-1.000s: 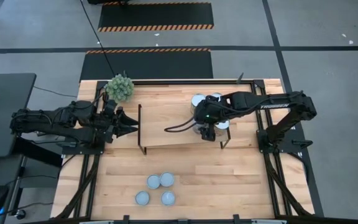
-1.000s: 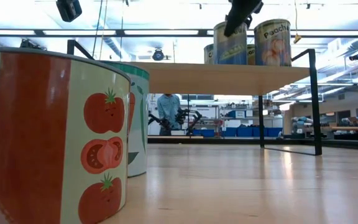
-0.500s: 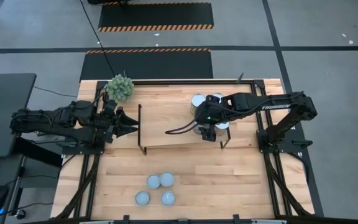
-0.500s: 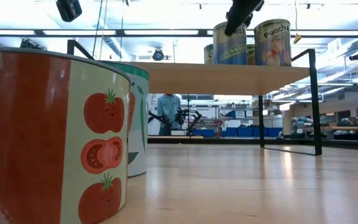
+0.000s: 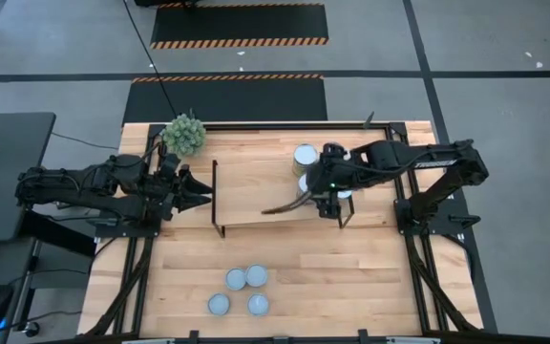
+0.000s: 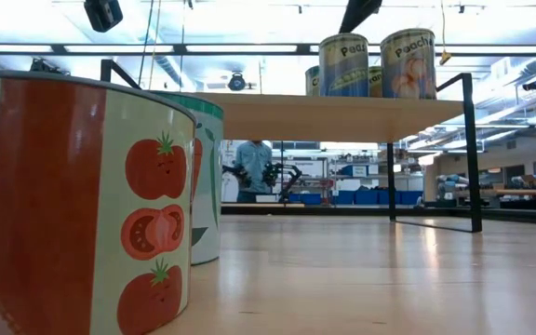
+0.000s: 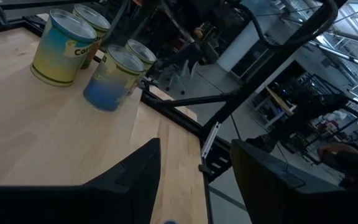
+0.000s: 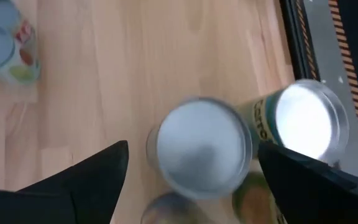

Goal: Pick and place cans onto a shelf
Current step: Adjust the right blue can on the shelf

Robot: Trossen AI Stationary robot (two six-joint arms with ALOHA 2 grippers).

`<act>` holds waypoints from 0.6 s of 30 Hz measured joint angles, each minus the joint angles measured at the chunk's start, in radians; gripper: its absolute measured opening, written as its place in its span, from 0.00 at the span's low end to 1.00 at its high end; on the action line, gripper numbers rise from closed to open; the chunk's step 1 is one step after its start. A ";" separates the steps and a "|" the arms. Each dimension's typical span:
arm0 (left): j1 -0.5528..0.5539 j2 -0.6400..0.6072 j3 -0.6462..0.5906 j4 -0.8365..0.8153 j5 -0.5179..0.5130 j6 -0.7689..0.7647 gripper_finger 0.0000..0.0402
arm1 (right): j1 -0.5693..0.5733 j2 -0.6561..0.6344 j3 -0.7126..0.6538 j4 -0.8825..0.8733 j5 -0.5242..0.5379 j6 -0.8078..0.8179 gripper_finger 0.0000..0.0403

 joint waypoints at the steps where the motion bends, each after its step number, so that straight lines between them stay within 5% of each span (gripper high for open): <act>1: 0.000 0.000 0.000 0.000 0.000 0.000 0.50 | 0.016 -0.001 0.003 -0.025 0.012 0.009 0.91; 12: 0.000 0.020 0.000 0.015 -0.024 0.076 0.50 | 0.195 0.000 0.002 -0.252 0.238 0.092 0.91; 18: 0.000 0.044 0.000 0.043 -0.029 0.105 0.50 | 0.207 0.001 0.001 -0.344 0.241 0.122 0.91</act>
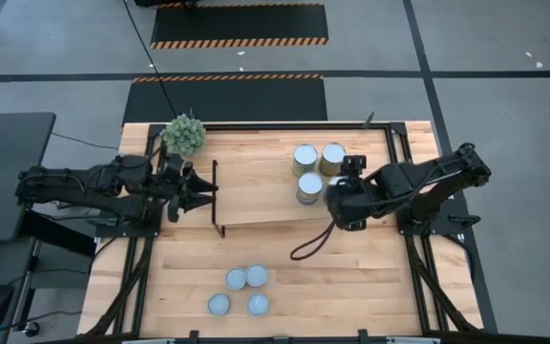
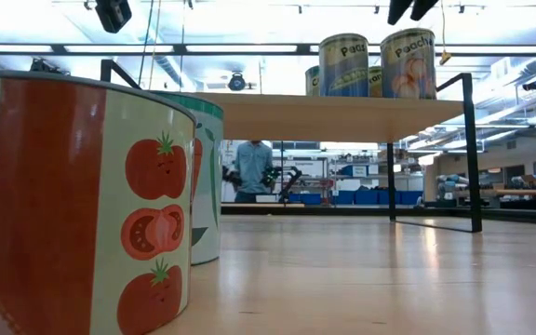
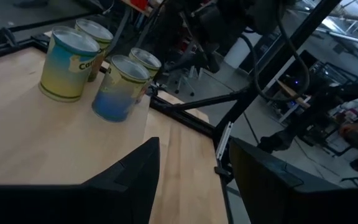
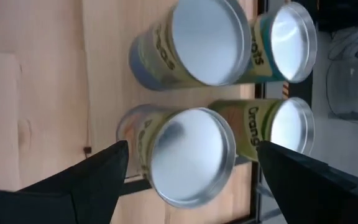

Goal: Pick and place cans onto a shelf
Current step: Adjust the right blue can on the shelf

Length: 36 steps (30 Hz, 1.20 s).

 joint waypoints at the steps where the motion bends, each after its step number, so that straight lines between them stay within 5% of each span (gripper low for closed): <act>1: 0.000 0.003 0.000 0.004 0.000 0.000 0.50 | -0.001 0.000 -0.003 0.004 -0.002 -0.001 0.91; 25: 0.000 0.008 0.000 0.031 -0.001 -0.003 0.50 | -0.095 0.002 -0.150 0.015 0.046 -0.036 0.91; 36: 0.001 0.048 0.000 0.033 -0.001 -0.007 0.50 | -0.065 0.001 0.024 0.046 0.026 0.039 0.91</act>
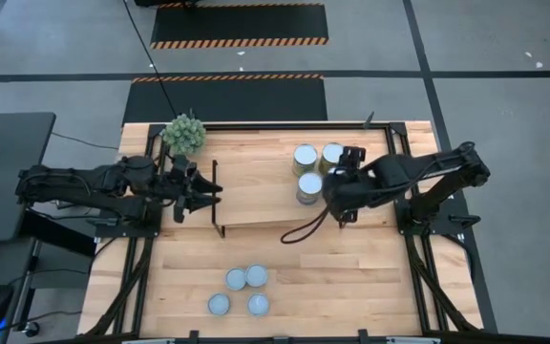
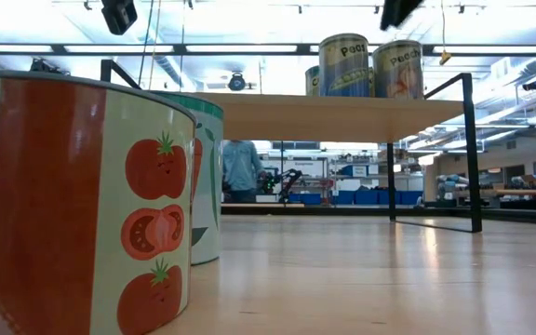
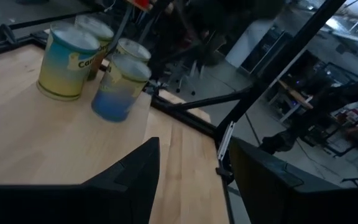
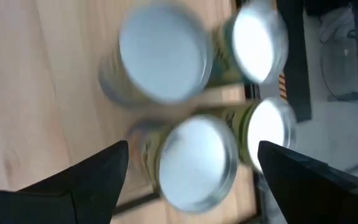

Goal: Pick and place cans onto a shelf
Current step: Adjust the right blue can on the shelf

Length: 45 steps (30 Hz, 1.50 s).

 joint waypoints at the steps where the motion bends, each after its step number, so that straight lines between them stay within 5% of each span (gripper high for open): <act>1: 0.000 0.009 0.000 -0.002 -0.001 0.000 0.50 | 0.000 0.000 0.023 0.015 -0.002 -0.002 0.91; 8: 0.000 0.041 -0.001 -0.003 -0.008 0.005 0.50 | -0.050 0.000 0.143 0.196 -0.117 -0.019 0.91; 30: 0.063 0.029 0.000 -0.016 0.046 0.047 0.50 | -0.260 0.125 0.146 0.601 -0.262 -0.252 0.91; 45: 0.063 0.025 0.001 -0.033 0.029 0.115 0.50 | -0.463 0.196 0.145 0.652 -0.313 -0.272 0.91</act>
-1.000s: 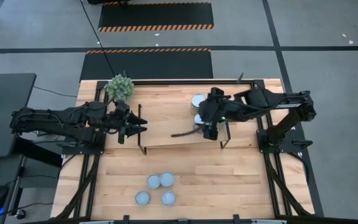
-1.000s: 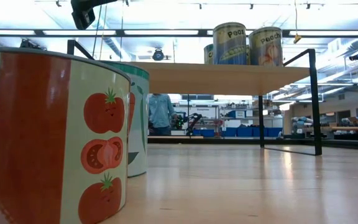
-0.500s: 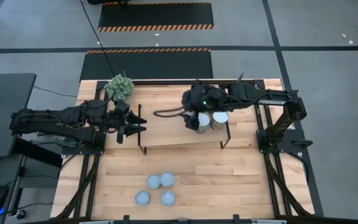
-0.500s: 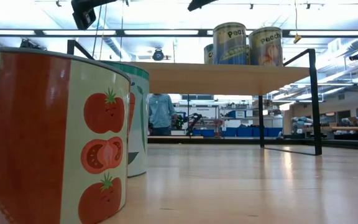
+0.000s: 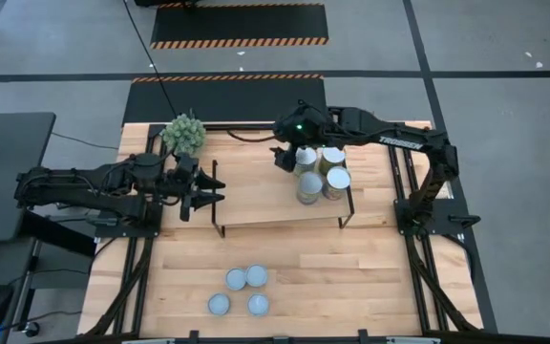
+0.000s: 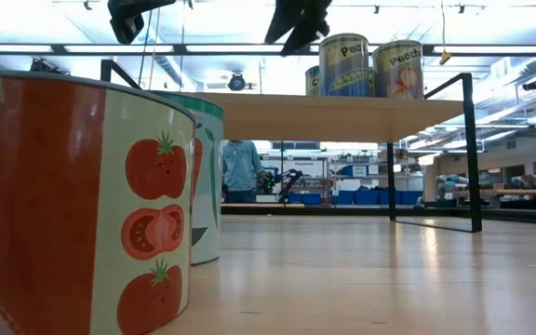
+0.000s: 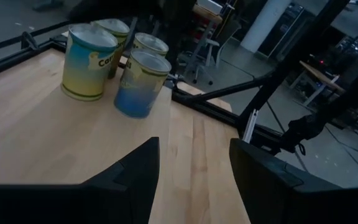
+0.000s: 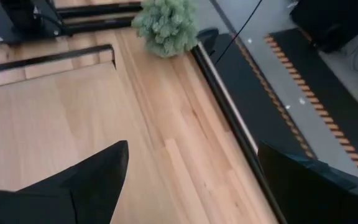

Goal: Pick and place cans onto a shelf
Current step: Adjust the right blue can on the shelf

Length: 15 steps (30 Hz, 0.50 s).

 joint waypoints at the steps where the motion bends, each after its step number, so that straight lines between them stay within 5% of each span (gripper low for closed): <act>1: 0.000 0.000 0.000 -0.001 0.000 0.000 0.50 | -0.003 0.010 0.000 -0.011 -0.005 0.008 0.91; 15: 0.000 0.000 0.000 0.001 0.000 -0.011 0.50 | 0.005 0.047 0.000 -0.239 -0.062 0.219 0.90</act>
